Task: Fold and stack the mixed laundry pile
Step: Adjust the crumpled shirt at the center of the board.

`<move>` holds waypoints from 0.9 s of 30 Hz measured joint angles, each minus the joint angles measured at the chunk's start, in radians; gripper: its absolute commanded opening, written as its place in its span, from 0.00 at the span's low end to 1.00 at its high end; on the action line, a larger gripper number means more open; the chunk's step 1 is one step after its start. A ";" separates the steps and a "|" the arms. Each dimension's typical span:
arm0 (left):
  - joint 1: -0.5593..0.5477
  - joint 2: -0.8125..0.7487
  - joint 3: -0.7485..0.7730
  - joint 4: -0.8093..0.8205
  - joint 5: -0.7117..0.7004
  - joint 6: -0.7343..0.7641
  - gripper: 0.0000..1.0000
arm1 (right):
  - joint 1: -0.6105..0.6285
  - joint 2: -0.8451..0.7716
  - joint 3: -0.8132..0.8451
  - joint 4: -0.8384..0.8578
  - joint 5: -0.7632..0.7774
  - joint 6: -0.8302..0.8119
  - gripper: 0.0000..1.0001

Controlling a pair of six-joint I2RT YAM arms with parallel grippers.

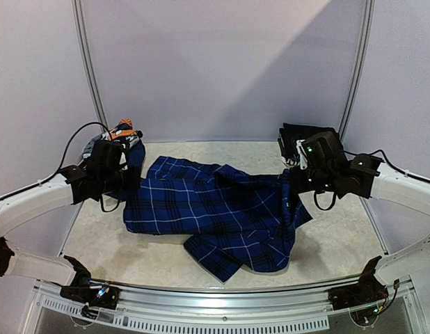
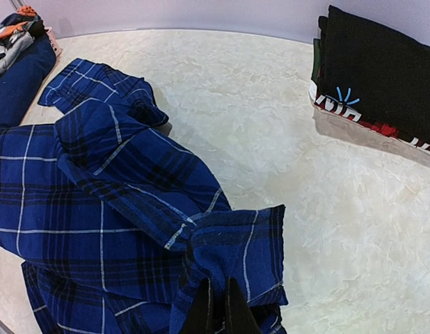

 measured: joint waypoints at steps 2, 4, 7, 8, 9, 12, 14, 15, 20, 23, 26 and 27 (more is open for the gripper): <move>0.000 -0.013 0.013 -0.027 -0.011 0.011 0.00 | 0.000 -0.005 0.012 -0.012 -0.001 -0.002 0.00; 0.000 -0.023 0.039 -0.056 -0.024 0.025 0.00 | 0.000 -0.008 0.034 -0.024 0.000 -0.003 0.00; 0.000 -0.034 0.096 -0.086 -0.042 0.047 0.00 | 0.000 -0.015 0.071 -0.034 0.019 -0.007 0.00; 0.000 -0.034 0.116 -0.093 -0.050 0.052 0.00 | 0.000 -0.019 0.083 -0.037 0.031 -0.010 0.00; 0.000 -0.032 0.145 -0.101 -0.061 0.061 0.00 | -0.003 -0.022 0.095 -0.038 0.046 -0.014 0.00; 0.006 0.020 0.258 -0.134 -0.105 0.082 0.00 | -0.052 -0.017 0.134 -0.034 0.062 -0.029 0.00; 0.029 0.101 0.352 -0.140 -0.117 0.096 0.00 | -0.123 0.006 0.156 -0.018 0.051 -0.034 0.00; 0.047 0.150 0.393 -0.137 -0.119 0.100 0.00 | -0.177 0.033 0.169 0.000 0.036 -0.034 0.00; 0.124 0.444 0.552 -0.137 -0.103 0.122 0.00 | -0.358 0.262 0.246 0.039 -0.039 -0.036 0.00; 0.145 0.616 0.624 -0.139 -0.084 0.136 0.00 | -0.401 0.417 0.291 0.050 -0.084 -0.036 0.00; 0.158 0.753 0.671 -0.146 -0.061 0.142 0.00 | -0.415 0.530 0.312 0.051 -0.114 -0.037 0.00; 0.160 0.783 0.679 -0.150 -0.053 0.143 0.00 | -0.417 0.557 0.318 0.050 -0.121 -0.037 0.00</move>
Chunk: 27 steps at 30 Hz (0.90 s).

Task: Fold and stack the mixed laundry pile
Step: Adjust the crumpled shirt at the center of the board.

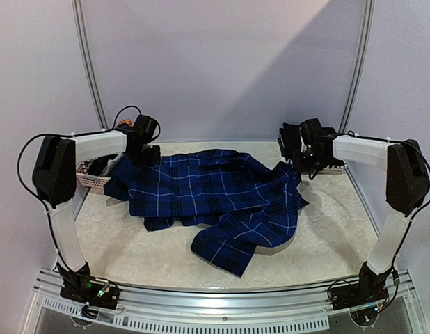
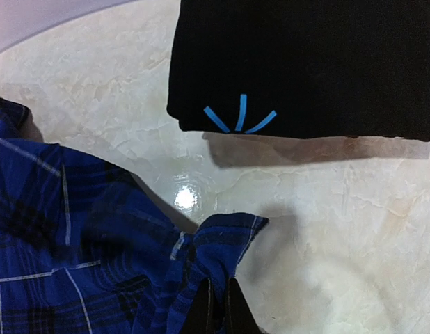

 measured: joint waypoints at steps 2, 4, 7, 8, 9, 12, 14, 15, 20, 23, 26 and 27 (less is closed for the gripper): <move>0.003 0.035 0.012 -0.003 0.009 0.006 0.00 | -0.001 0.034 0.014 -0.003 -0.006 -0.002 0.00; 0.004 0.047 0.023 -0.003 0.016 0.013 0.00 | -0.003 0.045 0.029 -0.004 -0.011 -0.003 0.01; 0.004 0.054 0.064 0.006 0.019 0.022 0.01 | -0.005 0.047 0.051 -0.003 -0.015 -0.004 0.04; 0.004 0.058 0.084 0.016 0.019 0.026 0.03 | -0.006 0.047 0.057 -0.003 -0.014 -0.004 0.07; 0.004 0.065 0.107 0.024 0.018 0.032 0.09 | -0.006 0.047 0.060 -0.003 -0.014 -0.005 0.11; 0.004 0.105 0.188 0.026 0.001 0.040 0.37 | -0.007 0.047 0.063 -0.005 -0.013 -0.008 0.22; 0.003 0.117 0.206 0.030 -0.015 0.047 0.57 | -0.007 0.047 0.064 -0.008 -0.006 -0.008 0.33; 0.001 0.116 0.199 0.025 -0.027 0.049 0.64 | -0.007 0.047 0.065 -0.010 0.001 -0.009 0.39; -0.022 0.047 0.093 0.011 -0.076 0.055 0.80 | -0.007 0.032 0.064 -0.037 0.029 -0.018 0.57; -0.056 -0.030 0.024 -0.010 -0.105 0.057 0.81 | -0.007 -0.016 0.039 -0.042 0.026 -0.020 0.61; -0.127 -0.157 -0.072 -0.029 -0.142 0.050 0.79 | -0.005 -0.093 -0.014 -0.036 0.016 -0.018 0.65; -0.147 -0.192 -0.098 -0.031 -0.151 0.045 0.78 | -0.002 -0.115 -0.029 -0.036 0.014 -0.016 0.66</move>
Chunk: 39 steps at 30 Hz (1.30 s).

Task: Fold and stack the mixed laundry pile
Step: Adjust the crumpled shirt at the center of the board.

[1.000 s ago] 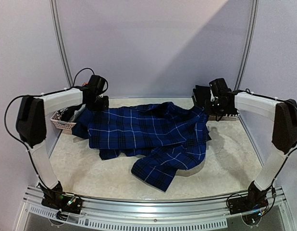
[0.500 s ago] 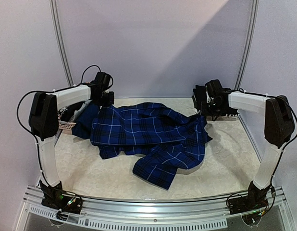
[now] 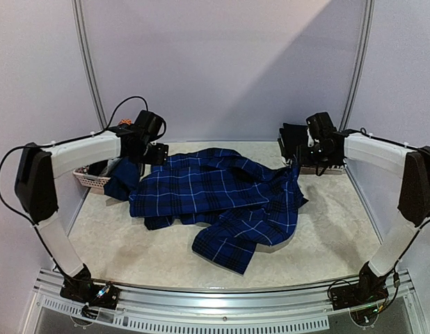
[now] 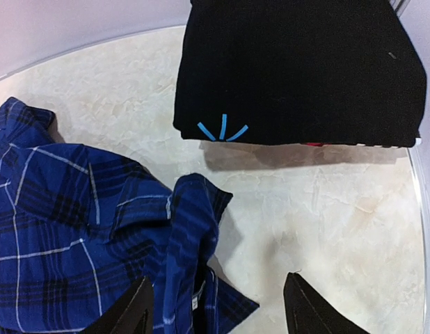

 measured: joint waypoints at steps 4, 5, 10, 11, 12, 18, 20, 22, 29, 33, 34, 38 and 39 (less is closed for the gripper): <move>-0.088 -0.159 -0.142 -0.008 -0.010 -0.032 0.72 | 0.043 -0.086 -0.063 0.011 0.007 -0.013 0.68; -0.106 -0.195 -0.184 -0.011 -0.009 -0.042 0.71 | 0.059 -0.095 -0.071 0.016 0.008 -0.019 0.68; -0.166 -0.309 -0.364 -0.030 0.014 -0.092 0.63 | 0.187 -0.106 -0.078 0.070 -0.010 -0.105 0.69; -0.181 -0.324 -0.392 -0.040 0.021 -0.101 0.63 | 0.210 -0.103 -0.077 0.081 -0.014 -0.128 0.70; -0.197 -0.339 -0.417 -0.047 0.027 -0.109 0.62 | 0.227 -0.097 -0.074 0.089 -0.019 -0.144 0.70; -0.269 -0.411 -0.523 -0.087 0.074 -0.172 0.57 | 0.284 0.019 -0.014 0.127 -0.034 -0.243 0.70; -0.285 -0.416 -0.554 -0.092 0.097 -0.192 0.56 | 0.289 0.058 -0.003 0.136 -0.035 -0.264 0.70; -0.302 -0.410 -0.584 -0.108 0.122 -0.207 0.56 | 0.291 0.085 0.004 0.146 -0.034 -0.277 0.70; -0.320 -0.349 -0.592 -0.151 0.184 -0.212 0.56 | 0.299 0.107 0.005 0.180 -0.031 -0.301 0.69; -0.324 -0.309 -0.592 -0.151 0.203 -0.212 0.57 | 0.304 0.107 0.005 0.199 -0.024 -0.302 0.70; -0.324 -0.301 -0.594 -0.148 0.204 -0.213 0.57 | 0.304 0.107 0.005 0.205 -0.023 -0.301 0.69; -0.325 -0.301 -0.621 -0.119 0.205 -0.219 0.57 | 0.306 0.107 0.002 0.225 -0.014 -0.295 0.69; -0.325 -0.303 -0.633 -0.109 0.205 -0.221 0.57 | 0.307 0.107 -0.002 0.235 -0.013 -0.293 0.70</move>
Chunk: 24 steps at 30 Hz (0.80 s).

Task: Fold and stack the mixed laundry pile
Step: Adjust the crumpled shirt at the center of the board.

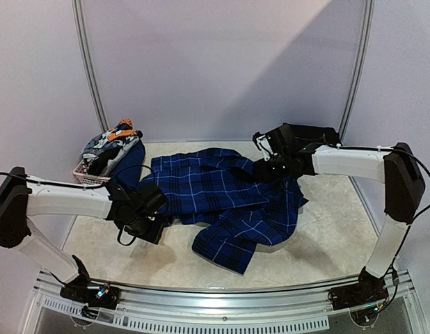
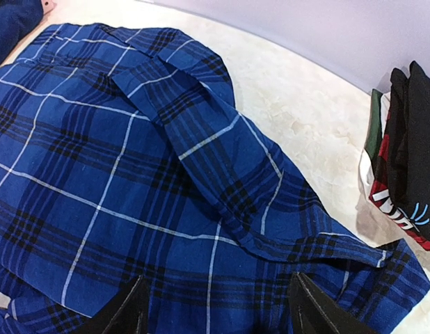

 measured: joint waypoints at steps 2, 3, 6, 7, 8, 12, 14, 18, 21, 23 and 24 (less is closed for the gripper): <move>0.000 -0.010 -0.032 0.014 -0.002 -0.004 0.56 | 0.003 0.000 -0.012 0.021 -0.001 0.004 0.70; 0.000 -0.016 -0.045 0.018 -0.002 -0.005 0.55 | 0.005 0.000 -0.018 0.027 -0.002 0.004 0.70; 0.000 -0.031 -0.066 0.035 -0.008 -0.007 0.53 | 0.006 0.000 -0.029 0.039 -0.014 0.003 0.70; 0.000 -0.035 -0.071 0.048 -0.011 -0.008 0.53 | 0.006 0.000 -0.029 0.043 -0.021 0.003 0.70; 0.000 -0.037 -0.075 0.056 -0.013 -0.010 0.53 | 0.006 0.000 -0.029 0.046 -0.024 0.003 0.70; 0.000 -0.039 -0.094 0.100 -0.026 -0.011 0.53 | 0.014 0.001 -0.025 0.055 -0.045 -0.006 0.70; 0.000 -0.039 -0.102 0.120 -0.031 -0.011 0.55 | 0.024 0.012 -0.005 0.050 -0.046 -0.018 0.70; 0.000 -0.039 -0.111 0.150 -0.039 -0.018 0.58 | 0.059 0.074 0.069 0.051 -0.040 -0.056 0.70; 0.000 -0.049 -0.116 0.159 -0.051 -0.018 0.59 | 0.078 0.121 0.108 0.046 -0.037 -0.079 0.70; 0.000 -0.065 -0.116 0.159 -0.059 -0.017 0.59 | 0.084 0.148 0.126 0.042 -0.038 -0.090 0.70; 0.000 -0.074 -0.116 0.159 -0.063 -0.017 0.59 | 0.086 0.157 0.132 0.040 -0.038 -0.095 0.70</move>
